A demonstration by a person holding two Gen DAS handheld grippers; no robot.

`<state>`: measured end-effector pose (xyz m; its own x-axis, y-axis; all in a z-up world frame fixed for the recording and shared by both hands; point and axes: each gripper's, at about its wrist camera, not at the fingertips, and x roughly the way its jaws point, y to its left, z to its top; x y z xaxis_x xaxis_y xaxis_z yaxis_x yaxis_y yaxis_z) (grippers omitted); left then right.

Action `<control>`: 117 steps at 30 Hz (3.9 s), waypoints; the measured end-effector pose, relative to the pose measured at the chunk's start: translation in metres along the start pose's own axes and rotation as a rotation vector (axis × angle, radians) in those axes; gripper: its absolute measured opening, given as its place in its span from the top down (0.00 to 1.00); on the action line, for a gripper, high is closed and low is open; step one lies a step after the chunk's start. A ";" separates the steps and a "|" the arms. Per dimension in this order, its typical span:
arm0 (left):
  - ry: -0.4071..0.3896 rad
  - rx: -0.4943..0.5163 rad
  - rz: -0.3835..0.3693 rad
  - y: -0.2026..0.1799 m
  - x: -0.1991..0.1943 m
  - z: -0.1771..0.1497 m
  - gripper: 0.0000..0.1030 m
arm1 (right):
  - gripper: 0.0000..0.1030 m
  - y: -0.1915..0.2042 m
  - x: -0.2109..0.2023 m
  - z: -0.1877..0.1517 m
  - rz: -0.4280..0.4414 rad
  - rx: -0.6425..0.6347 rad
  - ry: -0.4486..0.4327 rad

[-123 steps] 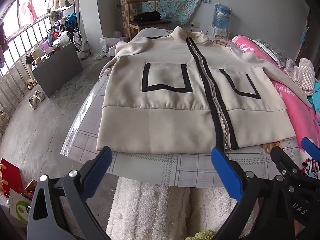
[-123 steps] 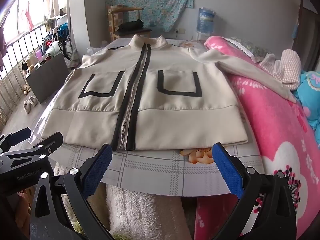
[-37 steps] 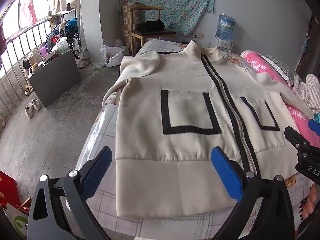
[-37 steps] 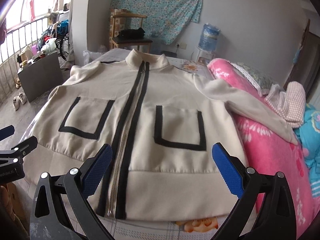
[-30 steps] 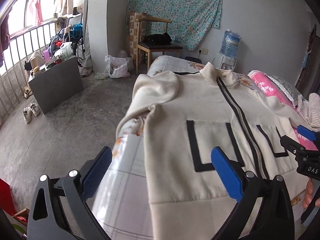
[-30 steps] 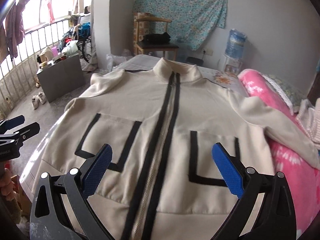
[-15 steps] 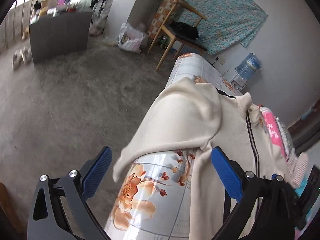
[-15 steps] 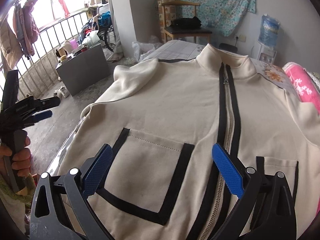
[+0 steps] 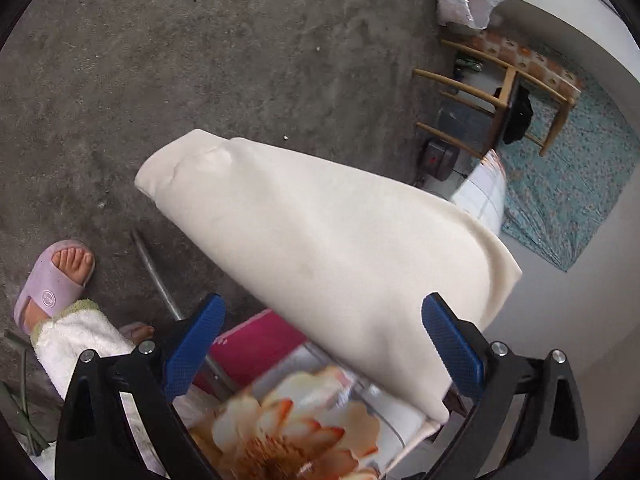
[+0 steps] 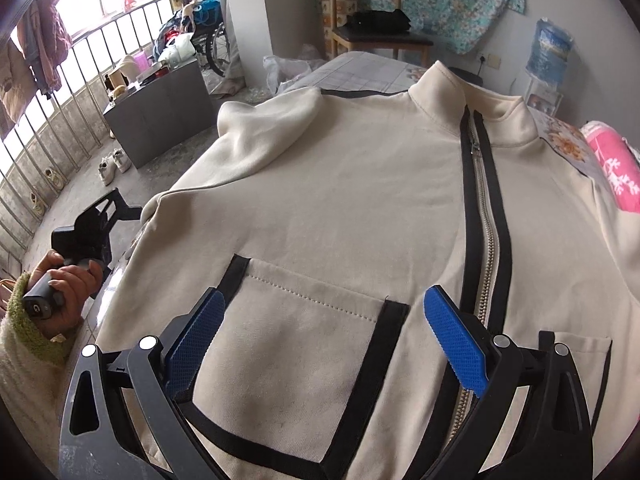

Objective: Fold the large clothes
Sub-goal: 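Grasp the cream jacket's sleeve cuff with the left tool and lift it, then fold the held sleeve across the jacket front with the left tool, then release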

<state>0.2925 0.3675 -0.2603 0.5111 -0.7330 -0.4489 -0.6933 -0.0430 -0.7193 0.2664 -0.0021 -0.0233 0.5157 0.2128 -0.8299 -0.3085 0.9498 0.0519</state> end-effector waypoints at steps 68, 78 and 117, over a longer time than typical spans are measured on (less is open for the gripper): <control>-0.388 1.542 0.746 -0.099 0.060 -0.298 0.54 | 0.64 -0.229 -0.002 -0.005 0.044 0.452 0.186; -0.449 1.548 0.794 -0.104 0.059 -0.289 0.75 | 0.96 -0.208 -0.048 0.028 -0.132 0.223 0.024; -0.421 1.527 0.639 -0.150 0.003 -0.335 0.55 | 0.65 -0.256 -0.028 0.009 -0.109 0.215 -0.013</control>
<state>0.2275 0.1449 0.0235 0.6281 -0.1471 -0.7641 0.1262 0.9882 -0.0865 0.3384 -0.2495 -0.0086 0.5469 0.1077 -0.8302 -0.0739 0.9940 0.0803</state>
